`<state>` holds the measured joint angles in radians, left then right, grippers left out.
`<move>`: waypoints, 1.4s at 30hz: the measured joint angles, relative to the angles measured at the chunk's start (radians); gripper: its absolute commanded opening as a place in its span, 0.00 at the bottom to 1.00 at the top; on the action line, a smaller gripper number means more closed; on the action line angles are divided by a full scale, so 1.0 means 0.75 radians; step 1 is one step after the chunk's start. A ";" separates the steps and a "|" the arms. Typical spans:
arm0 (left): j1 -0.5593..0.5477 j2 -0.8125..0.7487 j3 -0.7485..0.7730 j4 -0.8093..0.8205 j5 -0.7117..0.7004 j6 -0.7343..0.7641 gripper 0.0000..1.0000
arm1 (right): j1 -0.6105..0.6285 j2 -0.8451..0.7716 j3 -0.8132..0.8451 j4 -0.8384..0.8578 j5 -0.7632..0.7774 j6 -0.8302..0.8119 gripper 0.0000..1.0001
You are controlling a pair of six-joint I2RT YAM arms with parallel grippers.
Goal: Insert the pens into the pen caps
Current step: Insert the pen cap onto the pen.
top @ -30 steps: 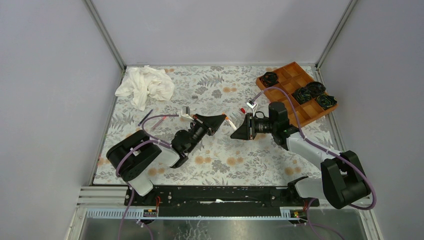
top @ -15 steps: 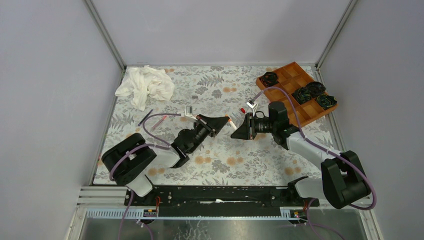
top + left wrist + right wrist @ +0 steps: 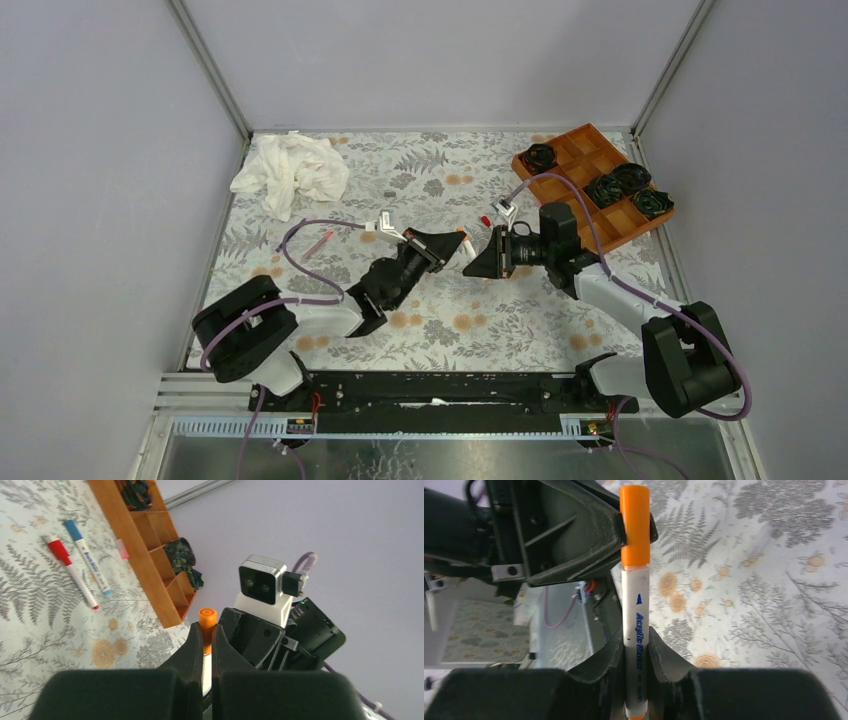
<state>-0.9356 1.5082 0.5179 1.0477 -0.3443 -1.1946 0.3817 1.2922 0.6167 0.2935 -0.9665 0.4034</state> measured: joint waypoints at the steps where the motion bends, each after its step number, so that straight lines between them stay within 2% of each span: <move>1: 0.000 0.011 -0.009 0.047 0.002 0.005 0.00 | -0.013 0.000 -0.007 0.035 -0.031 0.034 0.00; 6: -0.001 0.074 -0.038 0.275 0.057 0.039 0.00 | -0.068 -0.006 -0.045 0.183 -0.178 0.169 0.00; 13: -0.001 0.067 -0.045 0.417 0.163 0.102 0.00 | -0.089 -0.102 -0.055 0.193 -0.250 0.102 0.00; 19: -0.004 -0.003 -0.053 0.372 0.197 0.136 0.00 | -0.090 -0.130 -0.055 0.188 -0.283 -0.015 0.00; 30: -0.026 -0.160 -0.044 0.192 0.232 0.220 0.00 | -0.089 -0.193 -0.011 0.033 -0.304 -0.320 0.00; 42: -0.057 -0.143 -0.001 0.177 0.174 0.341 0.01 | -0.090 -0.196 -0.055 0.232 -0.291 -0.035 0.00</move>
<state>-0.9787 1.4006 0.5171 1.1805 -0.2138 -0.9390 0.3141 1.1454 0.5755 0.4675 -1.1847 0.3775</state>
